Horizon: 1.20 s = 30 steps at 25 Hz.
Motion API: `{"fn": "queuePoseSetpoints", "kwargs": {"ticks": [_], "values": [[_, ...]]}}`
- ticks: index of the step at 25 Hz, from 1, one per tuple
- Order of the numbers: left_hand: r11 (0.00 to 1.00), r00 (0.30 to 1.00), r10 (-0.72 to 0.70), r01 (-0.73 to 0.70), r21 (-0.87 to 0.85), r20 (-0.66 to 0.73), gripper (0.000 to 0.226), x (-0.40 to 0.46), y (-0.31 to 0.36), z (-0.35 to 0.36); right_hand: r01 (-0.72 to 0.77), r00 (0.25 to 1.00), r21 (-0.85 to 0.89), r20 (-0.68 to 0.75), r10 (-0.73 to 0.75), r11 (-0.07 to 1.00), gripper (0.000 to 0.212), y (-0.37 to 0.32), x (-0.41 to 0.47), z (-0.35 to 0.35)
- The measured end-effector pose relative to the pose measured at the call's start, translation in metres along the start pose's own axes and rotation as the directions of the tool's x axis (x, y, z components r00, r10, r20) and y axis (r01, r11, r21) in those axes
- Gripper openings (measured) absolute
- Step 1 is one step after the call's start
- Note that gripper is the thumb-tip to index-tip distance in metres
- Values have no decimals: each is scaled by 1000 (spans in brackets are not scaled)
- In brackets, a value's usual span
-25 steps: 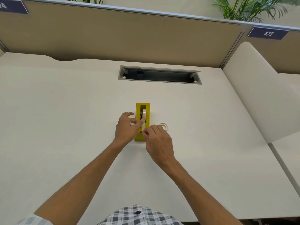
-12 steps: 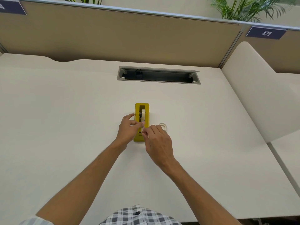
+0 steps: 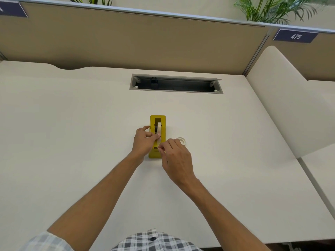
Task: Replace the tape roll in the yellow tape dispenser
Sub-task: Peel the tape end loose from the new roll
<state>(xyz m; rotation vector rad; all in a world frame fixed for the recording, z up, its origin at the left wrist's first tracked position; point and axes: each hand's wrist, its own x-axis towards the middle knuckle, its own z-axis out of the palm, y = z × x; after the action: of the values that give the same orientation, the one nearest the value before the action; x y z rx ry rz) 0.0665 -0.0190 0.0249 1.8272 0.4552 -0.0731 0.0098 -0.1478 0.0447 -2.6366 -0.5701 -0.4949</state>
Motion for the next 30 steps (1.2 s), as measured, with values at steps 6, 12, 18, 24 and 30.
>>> {"fn": "queuePoseSetpoints", "kwargs": {"ticks": [6,12,18,24,30], "values": [[999,1000,-21,21,-24,-14,30,-1,-3,0,5,1000,8,-7,-5,1000,5,-1,0,0],[937,937,319,-290,194,-141,26,-5,-11,-6,11,1000,16,16,-12,1000,7,0,0,-1],[756,878,444,-474,452,178,64,11,-6,-13,30,1000,5,3,-30,1000,7,1,5,-7],[683,815,526,-576,449,244,44,18,-12,-19,67,998,-85,-4,-68,994,9,5,24,-16],[721,822,507,-569,394,259,43,23,-13,-19,129,990,-172,70,-119,977,9,17,65,-26]]}}
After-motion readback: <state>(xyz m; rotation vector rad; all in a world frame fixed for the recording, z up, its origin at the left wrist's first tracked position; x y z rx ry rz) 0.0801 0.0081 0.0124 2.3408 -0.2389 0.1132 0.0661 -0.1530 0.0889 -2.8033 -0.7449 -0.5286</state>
